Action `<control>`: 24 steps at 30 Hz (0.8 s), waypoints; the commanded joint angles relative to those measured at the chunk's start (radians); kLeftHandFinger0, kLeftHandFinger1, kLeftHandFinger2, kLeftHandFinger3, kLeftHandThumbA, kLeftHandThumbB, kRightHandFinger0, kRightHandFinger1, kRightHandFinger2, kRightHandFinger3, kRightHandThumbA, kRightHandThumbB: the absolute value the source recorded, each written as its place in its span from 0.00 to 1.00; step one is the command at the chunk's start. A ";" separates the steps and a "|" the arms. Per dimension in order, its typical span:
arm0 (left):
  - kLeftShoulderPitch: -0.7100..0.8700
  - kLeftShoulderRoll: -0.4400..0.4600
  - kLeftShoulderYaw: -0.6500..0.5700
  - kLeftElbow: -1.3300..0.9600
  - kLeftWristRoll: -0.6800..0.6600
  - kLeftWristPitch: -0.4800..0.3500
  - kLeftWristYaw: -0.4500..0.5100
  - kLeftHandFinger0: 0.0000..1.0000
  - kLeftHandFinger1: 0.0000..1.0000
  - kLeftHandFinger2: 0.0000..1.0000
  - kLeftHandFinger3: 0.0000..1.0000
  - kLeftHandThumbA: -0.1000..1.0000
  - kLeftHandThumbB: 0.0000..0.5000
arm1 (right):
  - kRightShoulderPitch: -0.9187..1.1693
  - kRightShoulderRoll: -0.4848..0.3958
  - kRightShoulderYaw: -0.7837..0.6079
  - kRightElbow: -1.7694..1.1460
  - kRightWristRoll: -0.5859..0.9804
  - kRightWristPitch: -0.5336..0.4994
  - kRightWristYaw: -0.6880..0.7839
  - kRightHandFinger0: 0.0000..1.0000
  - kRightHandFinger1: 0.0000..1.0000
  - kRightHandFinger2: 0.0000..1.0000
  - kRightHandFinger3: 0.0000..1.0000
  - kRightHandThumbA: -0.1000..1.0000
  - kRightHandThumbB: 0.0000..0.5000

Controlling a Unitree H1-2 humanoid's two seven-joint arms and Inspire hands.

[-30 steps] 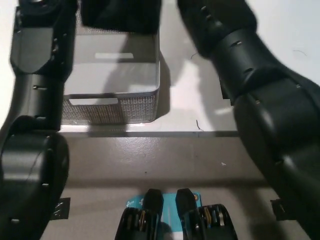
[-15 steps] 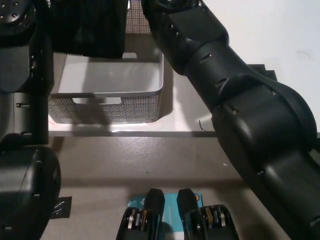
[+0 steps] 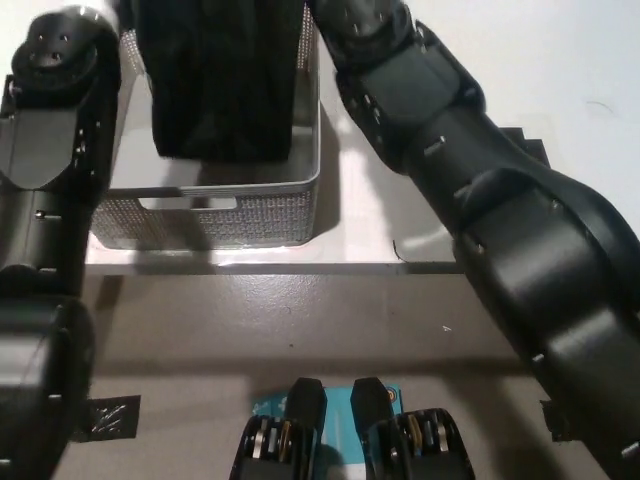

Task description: Use both hands to pick up a lunch bag on the right hand side and place it into a container on the left hand side

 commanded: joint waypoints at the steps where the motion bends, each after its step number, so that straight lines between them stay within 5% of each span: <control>1: -0.167 0.457 -0.458 0.159 0.468 -0.235 -0.502 1.00 1.00 1.00 1.00 1.00 0.57 | -0.053 -0.307 0.300 -0.133 -0.372 -0.012 0.192 1.00 1.00 1.00 1.00 0.50 0.18; 5: -0.153 0.564 -0.419 0.188 0.383 -0.245 -0.453 1.00 1.00 1.00 1.00 1.00 0.55 | -0.006 -0.424 0.280 -0.236 -0.324 -0.019 0.278 1.00 1.00 1.00 1.00 0.61 0.20; 8: -0.163 0.639 -0.328 0.233 0.250 -0.274 -0.445 1.00 1.00 1.00 1.00 1.00 0.56 | 0.075 -0.536 0.225 -0.390 -0.258 0.000 0.346 1.00 1.00 1.00 1.00 0.58 0.14; 9: -0.173 0.663 -0.301 0.233 0.215 -0.272 -0.456 1.00 1.00 1.00 1.00 1.00 0.64 | 0.101 -0.578 0.209 -0.444 -0.237 0.005 0.378 1.00 1.00 1.00 1.00 0.59 0.15; 12: -0.171 0.733 -0.228 0.173 0.145 -0.208 -0.452 1.00 1.00 1.00 1.00 1.00 0.64 | 0.171 -0.668 0.139 -0.614 -0.177 0.062 0.412 1.00 1.00 1.00 1.00 0.62 0.17; 17: -0.197 0.777 -0.205 0.146 0.123 -0.195 -0.463 1.00 1.00 1.00 1.00 1.00 0.75 | 0.249 -0.726 0.077 -0.760 -0.133 0.111 0.398 1.00 1.00 1.00 1.00 0.68 0.17; 20: -0.188 0.789 -0.198 0.113 0.108 -0.190 -0.488 1.00 1.00 1.00 1.00 1.00 0.80 | 0.308 -0.761 0.056 -0.844 -0.115 0.131 0.412 1.00 1.00 1.00 1.00 0.68 0.07; 24: -0.157 0.797 -0.176 0.044 0.087 -0.158 -0.500 1.00 1.00 1.00 1.00 1.00 0.77 | 0.355 -0.792 0.031 -0.911 -0.102 0.154 0.418 1.00 1.00 1.00 1.00 0.77 0.09</control>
